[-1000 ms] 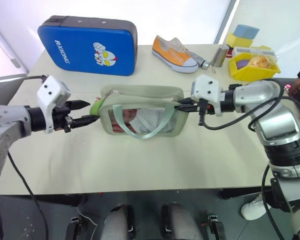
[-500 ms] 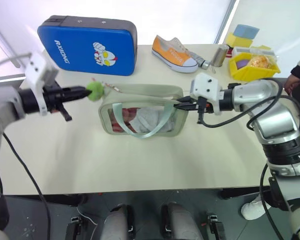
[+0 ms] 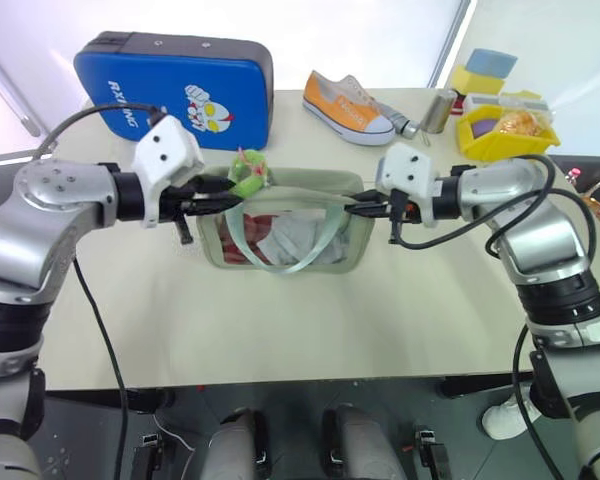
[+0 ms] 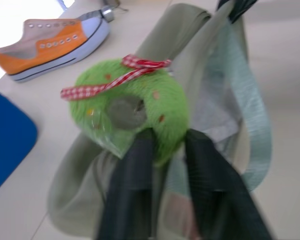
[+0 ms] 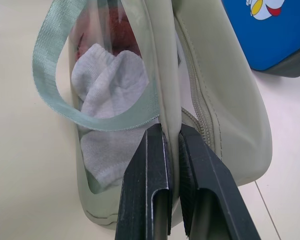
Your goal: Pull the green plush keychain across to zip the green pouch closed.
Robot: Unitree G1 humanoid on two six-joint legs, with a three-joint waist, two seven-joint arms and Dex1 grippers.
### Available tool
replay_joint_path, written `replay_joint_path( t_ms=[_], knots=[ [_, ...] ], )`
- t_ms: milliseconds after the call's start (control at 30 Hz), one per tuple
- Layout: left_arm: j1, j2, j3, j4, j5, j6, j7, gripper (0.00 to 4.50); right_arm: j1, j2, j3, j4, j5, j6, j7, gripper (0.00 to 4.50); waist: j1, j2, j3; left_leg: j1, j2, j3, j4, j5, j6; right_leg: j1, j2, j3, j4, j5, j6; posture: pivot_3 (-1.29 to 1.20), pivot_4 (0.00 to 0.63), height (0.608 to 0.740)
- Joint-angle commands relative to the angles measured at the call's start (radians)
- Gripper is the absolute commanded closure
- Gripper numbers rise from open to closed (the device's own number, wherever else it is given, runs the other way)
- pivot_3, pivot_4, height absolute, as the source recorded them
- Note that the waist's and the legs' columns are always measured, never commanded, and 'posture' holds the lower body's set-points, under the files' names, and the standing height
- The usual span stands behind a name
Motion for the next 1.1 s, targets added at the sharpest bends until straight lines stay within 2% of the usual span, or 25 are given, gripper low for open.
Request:
replay_joint_path(
  t_ms=[33,100,133,200,267,367,567,667,900,967,1100],
  knots=[
    [-0.03,0.044,0.043,0.001,0.027,-0.017,-0.025,1.49,-0.018,0.006,-0.007,-0.012,-0.001,-0.007,-0.011,4.5,0.0,0.0,0.0,0.0,0.0,0.0,0.0,0.0,0.0,0.0,0.0,0.0,0.0,0.0,0.0,0.0,0.15,0.74],
    [-0.016,0.088,0.057,-0.008,0.023,-0.009,-0.063,0.44,-0.018,0.007,-0.008,-0.007,-0.001,-0.009,-0.012,4.5,-0.002,0.0,0.0,0.0,0.0,0.0,0.0,0.0,0.0,0.0,0.0,0.0,0.0,0.0,0.0,0.0,0.15,0.74],
    [0.0,0.113,0.071,-0.014,0.015,-0.007,-0.084,0.06,-0.019,0.007,-0.008,-0.004,-0.002,-0.011,-0.012,4.5,-0.002,0.0,0.0,0.0,0.0,0.0,0.0,0.0,0.0,0.0,0.0,0.0,0.0,0.0,0.0,0.0,0.15,0.74],
    [0.059,0.162,0.114,-0.019,-0.006,-0.002,-0.125,0.06,-0.021,0.007,-0.008,0.006,-0.007,-0.019,-0.015,4.5,-0.003,0.0,0.0,0.0,0.0,0.0,0.0,0.0,0.0,-0.001,0.0,0.0,0.0,0.0,0.0,0.0,0.15,0.74],
    [0.106,0.167,0.142,-0.019,-0.011,-0.002,-0.12,0.06,-0.023,0.008,-0.007,0.014,-0.01,-0.024,-0.016,4.5,0.0,0.0,0.0,0.0,0.0,0.0,0.0,0.0,0.0,-0.001,0.0,0.0,0.0,0.0,0.0,0.0,0.15,0.74],
    [0.182,0.112,0.16,-0.035,-0.004,-0.001,-0.053,0.06,-0.03,0.013,-0.004,0.022,-0.011,-0.027,-0.019,4.5,0.003,0.0,0.0,0.001,0.0,0.0,0.0,0.0,0.0,0.001,-0.001,0.0,0.0,0.0,0.0,0.0,0.15,0.74],
    [0.214,-0.007,0.153,-0.02,0.011,-0.007,0.043,0.06,-0.045,0.025,0.0,0.032,-0.011,-0.03,-0.019,4.5,0.002,0.0,0.0,0.0,0.0,0.0,0.0,0.0,0.0,0.0,-0.001,0.0,0.0,0.0,0.0,0.0,0.15,0.74],
    [0.213,-0.035,0.162,0.012,0.017,-0.015,0.064,0.91,-0.051,0.029,0.0,0.035,-0.012,-0.031,-0.019,4.5,-0.001,0.0,0.0,0.0,0.0,0.0,0.0,0.0,0.0,0.0,-0.001,0.0,0.0,0.0,0.0,0.0,0.15,0.74],
    [0.236,-0.018,0.166,0.006,0.017,-0.017,0.034,4.47,-0.063,0.027,-0.005,0.041,-0.022,-0.031,-0.03,4.5,0.002,0.0,0.0,0.0,0.0,0.0,0.0,0.0,0.0,0.0,-0.001,0.0,0.0,0.0,0.0,0.0,0.15,0.74],
    [0.231,-0.023,0.155,0.004,0.023,-0.009,0.043,4.47,-0.067,0.028,-0.008,0.043,-0.021,-0.024,-0.031,4.5,0.002,0.0,0.0,0.0,0.0,0.0,0.0,0.0,0.0,0.0,-0.001,0.0,0.0,0.0,0.0,0.0,0.15,0.74],
    [0.228,-0.026,0.144,-0.001,0.025,-0.009,0.041,4.5,-0.084,-0.007,-0.009,0.054,-0.025,-0.033,0.007,2.92,0.003,0.0,0.0,0.0,0.0,0.0,0.0,0.0,0.0,0.0,-0.001,0.0,0.0,0.0,0.0,0.0,0.15,0.74]
  ],
)
